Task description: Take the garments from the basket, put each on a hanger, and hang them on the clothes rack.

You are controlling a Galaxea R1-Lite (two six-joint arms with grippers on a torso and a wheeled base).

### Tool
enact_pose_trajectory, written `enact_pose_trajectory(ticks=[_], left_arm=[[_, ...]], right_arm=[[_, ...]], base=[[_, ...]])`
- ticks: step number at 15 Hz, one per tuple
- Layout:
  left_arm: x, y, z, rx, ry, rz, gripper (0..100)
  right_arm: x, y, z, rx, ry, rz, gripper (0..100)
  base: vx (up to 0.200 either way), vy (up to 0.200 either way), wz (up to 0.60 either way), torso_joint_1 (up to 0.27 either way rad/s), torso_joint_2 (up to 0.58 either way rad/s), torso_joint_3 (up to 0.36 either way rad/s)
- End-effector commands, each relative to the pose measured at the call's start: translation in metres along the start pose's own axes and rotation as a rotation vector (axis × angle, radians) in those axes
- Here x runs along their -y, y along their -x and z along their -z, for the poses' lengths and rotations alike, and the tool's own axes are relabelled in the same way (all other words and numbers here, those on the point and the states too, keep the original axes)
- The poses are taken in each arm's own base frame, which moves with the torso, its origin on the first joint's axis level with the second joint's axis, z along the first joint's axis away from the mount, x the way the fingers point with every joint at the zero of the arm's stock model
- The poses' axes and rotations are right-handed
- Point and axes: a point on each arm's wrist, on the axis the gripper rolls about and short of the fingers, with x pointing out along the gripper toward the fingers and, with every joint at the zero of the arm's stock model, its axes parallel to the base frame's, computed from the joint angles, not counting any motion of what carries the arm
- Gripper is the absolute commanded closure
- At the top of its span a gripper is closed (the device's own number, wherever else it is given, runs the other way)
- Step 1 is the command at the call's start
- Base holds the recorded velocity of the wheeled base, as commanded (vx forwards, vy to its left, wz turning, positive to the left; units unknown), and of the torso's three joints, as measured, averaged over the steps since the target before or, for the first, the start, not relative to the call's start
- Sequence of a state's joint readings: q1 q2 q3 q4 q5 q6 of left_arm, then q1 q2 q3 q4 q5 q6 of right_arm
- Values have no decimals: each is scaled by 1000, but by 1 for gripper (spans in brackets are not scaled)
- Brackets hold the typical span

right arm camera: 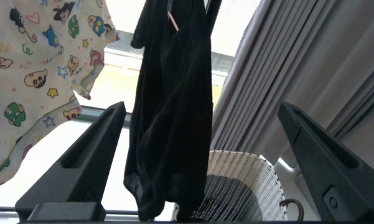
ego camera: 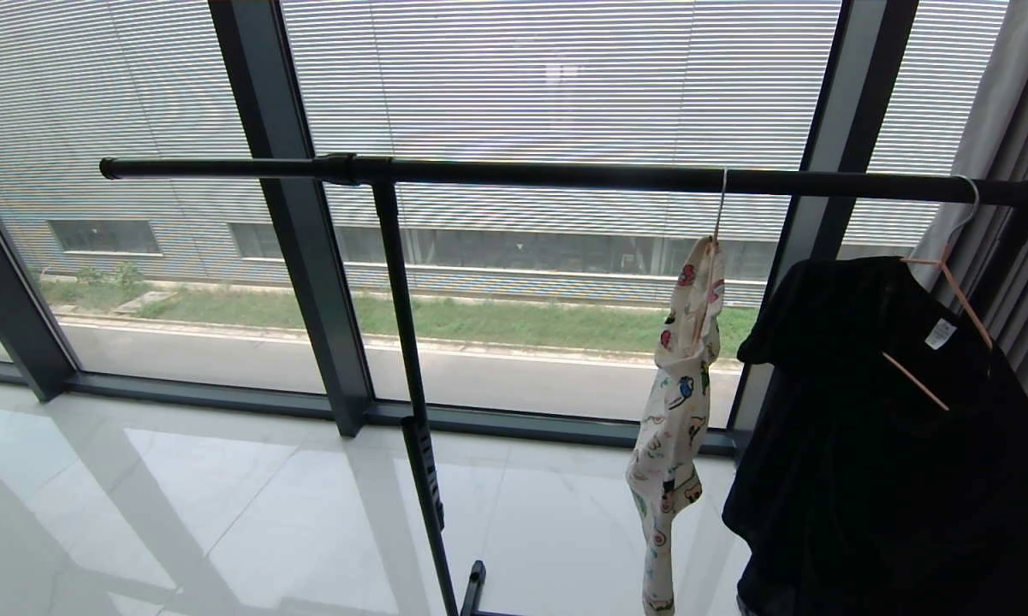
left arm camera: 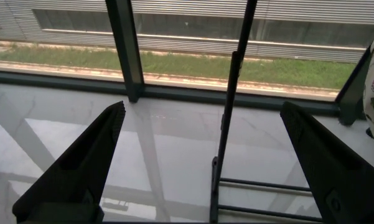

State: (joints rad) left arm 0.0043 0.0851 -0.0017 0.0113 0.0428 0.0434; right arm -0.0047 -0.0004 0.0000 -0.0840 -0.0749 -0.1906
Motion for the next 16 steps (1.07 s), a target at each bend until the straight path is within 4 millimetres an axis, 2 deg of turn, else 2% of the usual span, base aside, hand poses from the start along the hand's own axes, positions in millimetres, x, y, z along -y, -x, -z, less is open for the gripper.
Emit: enact_pose_trajectory(ticks=[1,3,7,16], left_arm=[[0,3,1,45,0,-13,0],[0,6,2,86,54,4,0],[0,6,2,84,34,5,0],[0,6,2,84,37,5,0]], right_arm=[[0,0,0,-2,1,0,0],[0,0,0,-2,-8,0,0],[0,0,0,-3,-9,-2,0],[0,0,0,-1,-8,-3,0]], base=[[0,0,0,0,0,0],[0,0,0,0,0,0],[0,0,0,0,0,0],[-200,0,0,2,2,-1]])
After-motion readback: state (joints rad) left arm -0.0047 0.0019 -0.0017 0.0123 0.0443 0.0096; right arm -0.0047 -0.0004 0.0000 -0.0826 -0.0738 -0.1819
